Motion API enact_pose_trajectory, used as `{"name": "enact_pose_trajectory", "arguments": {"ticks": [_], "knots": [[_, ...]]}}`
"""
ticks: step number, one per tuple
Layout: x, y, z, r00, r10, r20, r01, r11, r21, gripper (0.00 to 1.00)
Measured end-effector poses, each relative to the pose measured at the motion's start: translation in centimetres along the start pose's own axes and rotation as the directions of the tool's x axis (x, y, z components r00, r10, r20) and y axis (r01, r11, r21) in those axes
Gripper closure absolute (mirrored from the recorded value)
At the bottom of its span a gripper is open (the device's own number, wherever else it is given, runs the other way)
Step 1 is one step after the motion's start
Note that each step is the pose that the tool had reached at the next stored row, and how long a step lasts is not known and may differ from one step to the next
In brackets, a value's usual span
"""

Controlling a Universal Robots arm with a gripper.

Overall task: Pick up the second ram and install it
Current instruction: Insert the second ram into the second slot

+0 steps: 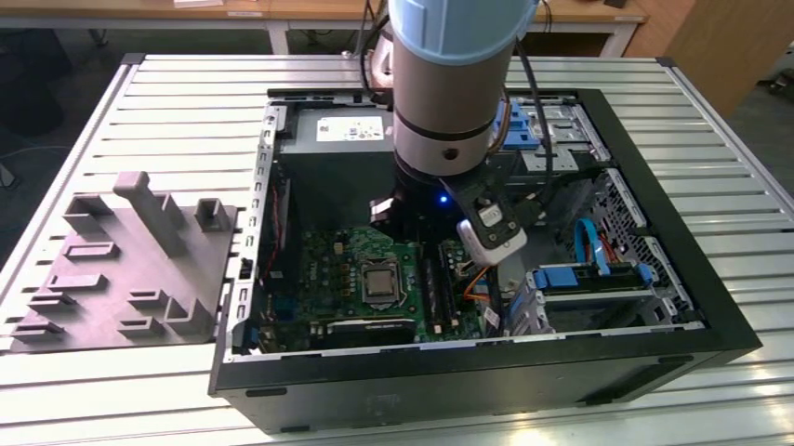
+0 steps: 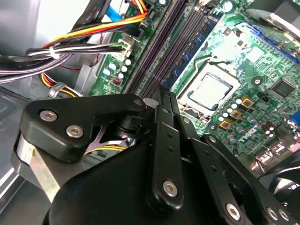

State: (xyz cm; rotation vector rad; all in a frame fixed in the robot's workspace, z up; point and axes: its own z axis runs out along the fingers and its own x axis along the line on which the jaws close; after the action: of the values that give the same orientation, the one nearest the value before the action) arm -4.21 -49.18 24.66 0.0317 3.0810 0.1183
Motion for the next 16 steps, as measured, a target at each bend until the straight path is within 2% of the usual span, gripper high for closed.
{"name": "enact_pose_trajectory", "arguments": {"ticks": [14, 16], "knots": [[-0.5, -0.06, 0.72, 1.0, 0.0, 0.0, 0.0, 1.0, 0.0001, 0.88], [-0.49, -0.09, 1.04, 1.0, 0.0, 0.0, 0.0, 1.0, 0.0001, 0.88]]}}
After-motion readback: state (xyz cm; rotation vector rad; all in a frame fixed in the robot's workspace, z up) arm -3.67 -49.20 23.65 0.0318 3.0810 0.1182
